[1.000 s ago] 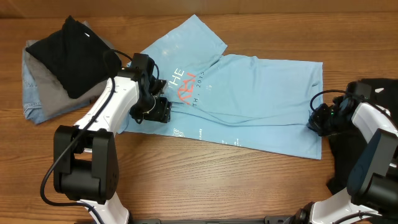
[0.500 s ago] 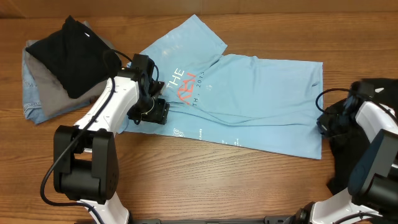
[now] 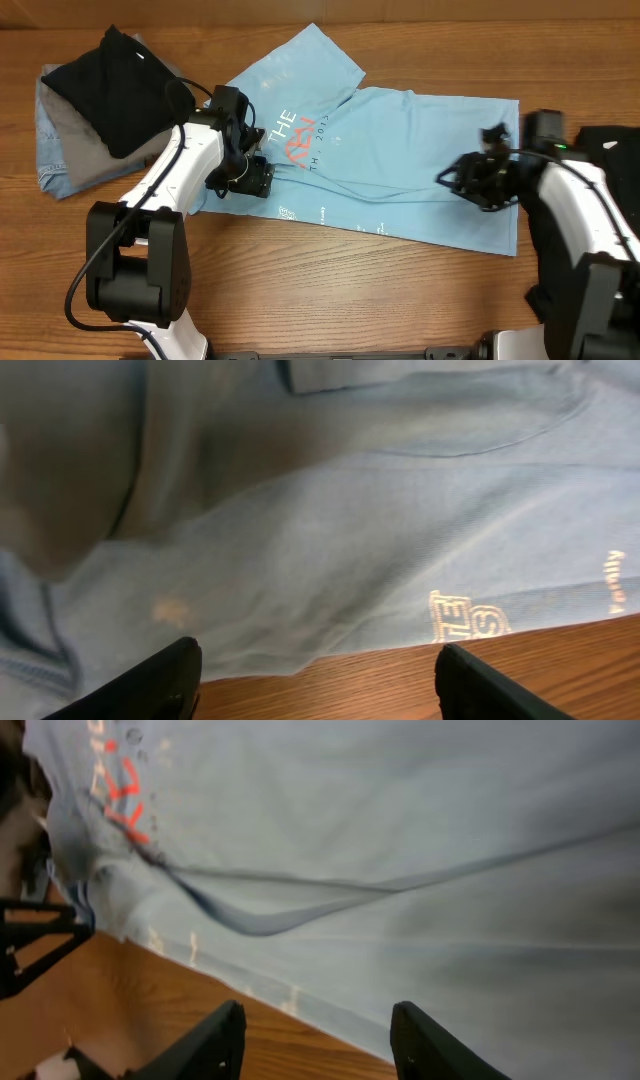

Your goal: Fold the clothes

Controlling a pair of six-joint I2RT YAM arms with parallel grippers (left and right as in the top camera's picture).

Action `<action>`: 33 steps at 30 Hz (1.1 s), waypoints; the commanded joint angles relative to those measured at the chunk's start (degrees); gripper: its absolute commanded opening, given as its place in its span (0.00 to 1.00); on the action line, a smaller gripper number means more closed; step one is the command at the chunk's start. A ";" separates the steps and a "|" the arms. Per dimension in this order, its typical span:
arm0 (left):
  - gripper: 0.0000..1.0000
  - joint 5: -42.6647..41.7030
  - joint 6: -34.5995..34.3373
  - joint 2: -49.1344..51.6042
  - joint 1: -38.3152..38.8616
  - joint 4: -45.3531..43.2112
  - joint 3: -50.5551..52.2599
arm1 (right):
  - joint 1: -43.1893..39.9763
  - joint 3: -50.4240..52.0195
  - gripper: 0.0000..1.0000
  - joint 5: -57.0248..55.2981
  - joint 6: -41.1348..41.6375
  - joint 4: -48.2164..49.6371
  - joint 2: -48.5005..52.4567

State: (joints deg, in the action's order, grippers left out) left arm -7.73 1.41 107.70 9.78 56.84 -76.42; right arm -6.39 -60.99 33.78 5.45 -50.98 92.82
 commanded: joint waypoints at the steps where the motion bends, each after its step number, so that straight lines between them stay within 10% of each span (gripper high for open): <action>1: 0.79 -4.22 -0.15 0.57 0.37 -0.55 -0.07 | 8.57 -0.76 0.55 -8.02 2.32 2.40 1.97; 11: 0.80 -4.20 -0.17 0.57 0.37 -0.52 -0.07 | 19.04 -0.48 0.43 -12.33 10.69 8.63 10.82; 19: 0.80 -4.20 -0.35 0.57 0.37 -0.50 -0.07 | 18.86 -1.20 0.04 -12.22 14.56 14.05 10.82; 24: 0.79 -4.20 -0.35 0.57 0.37 -0.33 -0.07 | 18.49 -2.51 0.04 -9.90 17.55 15.91 10.82; 26: 0.80 -4.20 -0.33 0.57 0.37 0.17 -0.07 | 18.47 -2.54 0.34 -5.95 17.27 12.09 10.80; 33: 0.80 -4.20 -0.33 0.57 0.37 -0.22 -0.07 | 18.64 -2.49 0.40 -5.29 29.68 6.36 10.80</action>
State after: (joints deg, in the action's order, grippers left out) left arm -10.98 1.41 107.70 9.78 56.95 -76.42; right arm 12.32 -62.35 27.22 26.33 -44.64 103.68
